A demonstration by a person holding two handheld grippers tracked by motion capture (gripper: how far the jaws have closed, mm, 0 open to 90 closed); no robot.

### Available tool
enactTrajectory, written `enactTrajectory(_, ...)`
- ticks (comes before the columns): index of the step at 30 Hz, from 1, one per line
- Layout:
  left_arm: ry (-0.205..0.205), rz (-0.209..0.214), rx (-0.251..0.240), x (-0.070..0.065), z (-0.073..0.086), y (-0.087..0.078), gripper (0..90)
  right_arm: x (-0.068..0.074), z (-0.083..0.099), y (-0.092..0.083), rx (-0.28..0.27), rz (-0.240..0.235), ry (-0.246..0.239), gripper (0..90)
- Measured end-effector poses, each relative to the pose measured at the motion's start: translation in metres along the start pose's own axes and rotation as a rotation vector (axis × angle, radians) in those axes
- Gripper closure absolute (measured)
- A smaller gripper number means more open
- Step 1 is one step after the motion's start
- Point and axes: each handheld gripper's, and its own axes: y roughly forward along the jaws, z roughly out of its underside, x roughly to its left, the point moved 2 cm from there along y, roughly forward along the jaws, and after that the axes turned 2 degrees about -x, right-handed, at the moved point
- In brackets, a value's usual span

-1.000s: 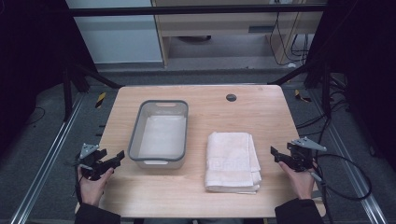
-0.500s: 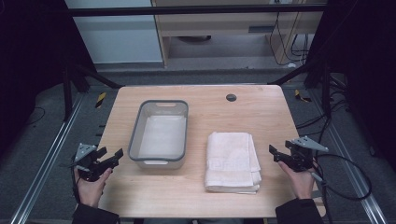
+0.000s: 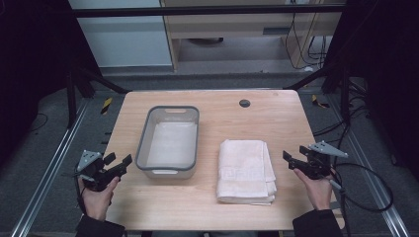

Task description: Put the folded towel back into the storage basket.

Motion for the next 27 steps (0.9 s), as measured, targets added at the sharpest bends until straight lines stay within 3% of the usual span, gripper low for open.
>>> enactTrajectory(20,0.044,0.045,0.003,-0.025,-0.015,0.005,34.5,-0.002,-0.02,-0.004,-0.037,-0.026,0.005,34.2)
enactTrajectory(27,0.078,0.067,0.0,-0.043,-0.025,0.01,35.6,0.002,-0.031,-0.003,-0.052,-0.048,0.004,36.3)
